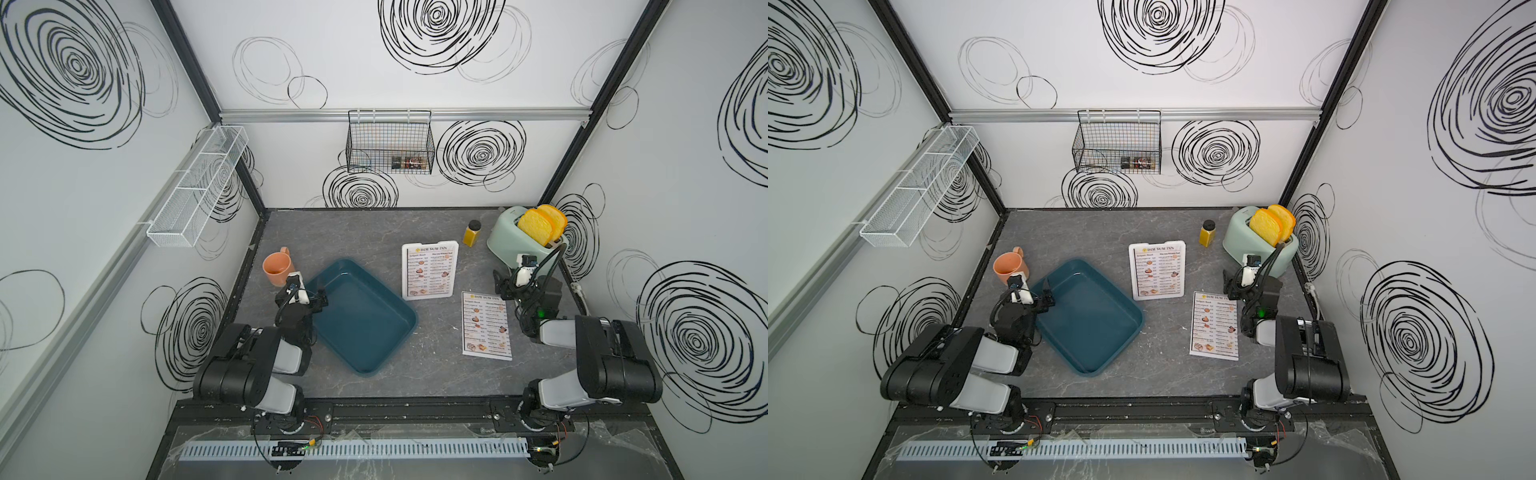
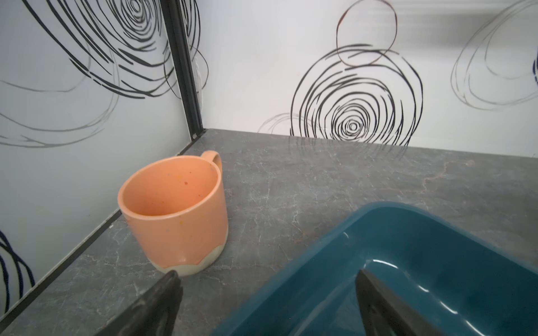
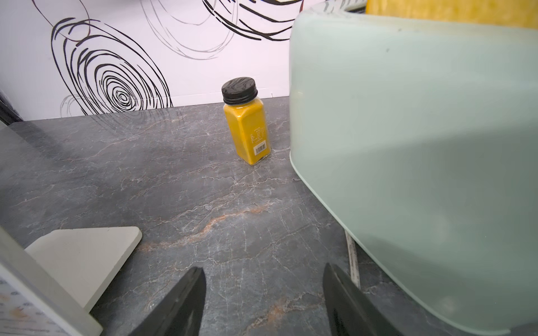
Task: Replace the menus in the menu holders
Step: Reset both arms
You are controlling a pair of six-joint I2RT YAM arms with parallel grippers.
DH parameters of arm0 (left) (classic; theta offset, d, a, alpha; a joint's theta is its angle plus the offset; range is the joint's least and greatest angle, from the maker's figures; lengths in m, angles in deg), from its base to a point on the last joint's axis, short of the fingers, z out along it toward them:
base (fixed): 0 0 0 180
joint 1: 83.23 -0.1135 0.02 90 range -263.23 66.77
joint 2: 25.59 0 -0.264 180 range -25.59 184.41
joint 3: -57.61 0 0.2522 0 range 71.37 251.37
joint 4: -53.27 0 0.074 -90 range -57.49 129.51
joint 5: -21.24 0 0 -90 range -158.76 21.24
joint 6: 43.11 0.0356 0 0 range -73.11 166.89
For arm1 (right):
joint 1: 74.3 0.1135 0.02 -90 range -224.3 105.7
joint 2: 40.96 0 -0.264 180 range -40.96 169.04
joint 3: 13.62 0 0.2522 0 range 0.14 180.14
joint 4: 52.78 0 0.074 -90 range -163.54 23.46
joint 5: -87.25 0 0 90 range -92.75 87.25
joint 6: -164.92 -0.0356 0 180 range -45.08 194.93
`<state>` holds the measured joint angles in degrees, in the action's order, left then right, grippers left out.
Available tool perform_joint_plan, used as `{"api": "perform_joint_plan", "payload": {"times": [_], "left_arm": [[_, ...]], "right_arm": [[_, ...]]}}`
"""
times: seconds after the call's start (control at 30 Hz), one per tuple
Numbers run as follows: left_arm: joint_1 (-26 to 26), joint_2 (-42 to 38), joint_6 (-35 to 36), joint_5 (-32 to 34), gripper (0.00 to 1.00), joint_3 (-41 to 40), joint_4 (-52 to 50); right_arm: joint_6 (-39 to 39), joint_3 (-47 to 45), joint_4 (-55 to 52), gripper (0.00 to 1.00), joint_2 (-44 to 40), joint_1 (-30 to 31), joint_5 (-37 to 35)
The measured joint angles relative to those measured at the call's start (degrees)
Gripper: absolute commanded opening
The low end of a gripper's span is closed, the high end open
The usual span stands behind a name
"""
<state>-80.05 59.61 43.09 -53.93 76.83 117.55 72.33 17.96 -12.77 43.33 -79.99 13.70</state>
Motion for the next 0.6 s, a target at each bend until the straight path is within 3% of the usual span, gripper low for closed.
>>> {"api": "perform_joint_plan", "payload": {"times": [0.13,0.33,0.6], "left_arm": [[1.75,0.24,0.90,0.66,0.96,2.14,0.28],[4.42,0.72,2.89,2.27,0.96,2.93,1.40],[1.77,0.72,2.93,-1.29,0.96,5.07,-1.62]], "right_arm": [[1.75,-5.86,10.32,0.71,2.34,2.19,-1.05],[1.05,-4.55,9.88,0.77,2.16,2.54,-5.75],[0.07,-3.39,8.20,0.90,1.84,2.99,-8.72]]}}
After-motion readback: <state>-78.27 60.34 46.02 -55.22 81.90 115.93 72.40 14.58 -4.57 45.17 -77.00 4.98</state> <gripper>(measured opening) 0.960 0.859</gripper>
